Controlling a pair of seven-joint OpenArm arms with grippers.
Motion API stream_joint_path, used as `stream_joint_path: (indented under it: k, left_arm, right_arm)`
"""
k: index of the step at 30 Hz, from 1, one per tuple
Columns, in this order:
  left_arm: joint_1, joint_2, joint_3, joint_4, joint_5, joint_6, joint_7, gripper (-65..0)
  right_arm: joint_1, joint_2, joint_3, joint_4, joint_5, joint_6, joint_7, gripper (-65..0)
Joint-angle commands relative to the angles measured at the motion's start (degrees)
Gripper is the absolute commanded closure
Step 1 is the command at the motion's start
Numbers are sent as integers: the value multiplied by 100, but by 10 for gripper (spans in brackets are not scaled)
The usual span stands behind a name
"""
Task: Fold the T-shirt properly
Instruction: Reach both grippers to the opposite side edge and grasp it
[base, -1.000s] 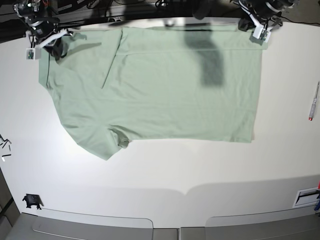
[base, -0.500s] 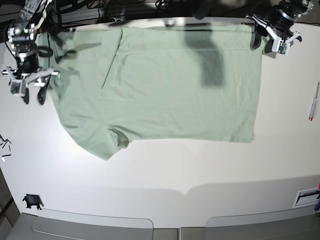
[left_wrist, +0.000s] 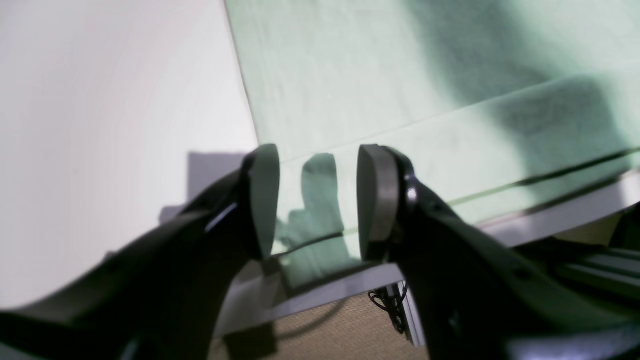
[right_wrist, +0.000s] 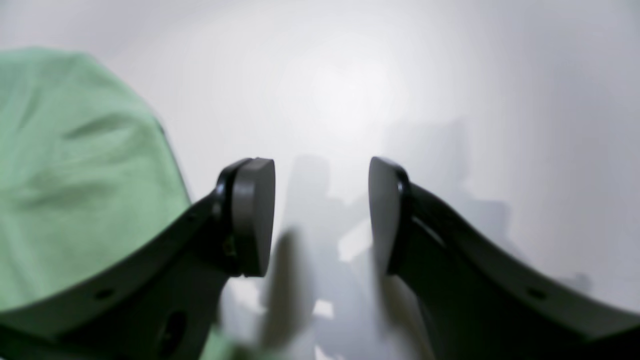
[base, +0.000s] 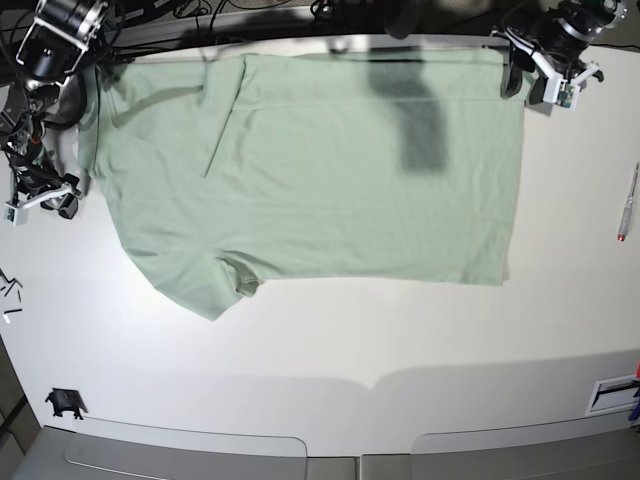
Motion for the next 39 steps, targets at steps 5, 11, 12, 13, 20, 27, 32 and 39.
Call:
stream_joint_path:
  k: [5,11,12,13,20,27,32,39]
  left_arm:
    - [-13,-42,-35,98,-59,9,-133,-237]
    - [-44,-42,-35,96,-57,9,-120,-237]
    - [-44,-42,-35,96,-57,9,-111,-237]
    - [-44,-42,-35,96,-57,9,-107,-237]
    - [-46,-44,-37,96,-57,9,-96,-237]
    - [-341,-44,-37,94,-37,96,-57,-237]
    - [-1185,-44,-37,-310,-57,304,-50,-279]
    - [-3119,-103,-35,-2496,-444,278,-44,-327]
  right_arm:
    - [793,46,-636,-807,190,238,275,-286]
    - [1043,-400,-1176,-811,221,234,278,-286]
    - [1047,-470,-1196,-811,219,232,282,-286]
    - [1060,-542,-1196,-811,221,234,302,-286]
    - [1058,-925,-1193,-811,221,234,306,-286]
    - [1056,-1045,-1191,-811,221,214,356,-34]
    - [1058,-1047,-1191,-809,219,214,339,0]
    - [1058,-1045,-1191,-809,219,214,339,0]
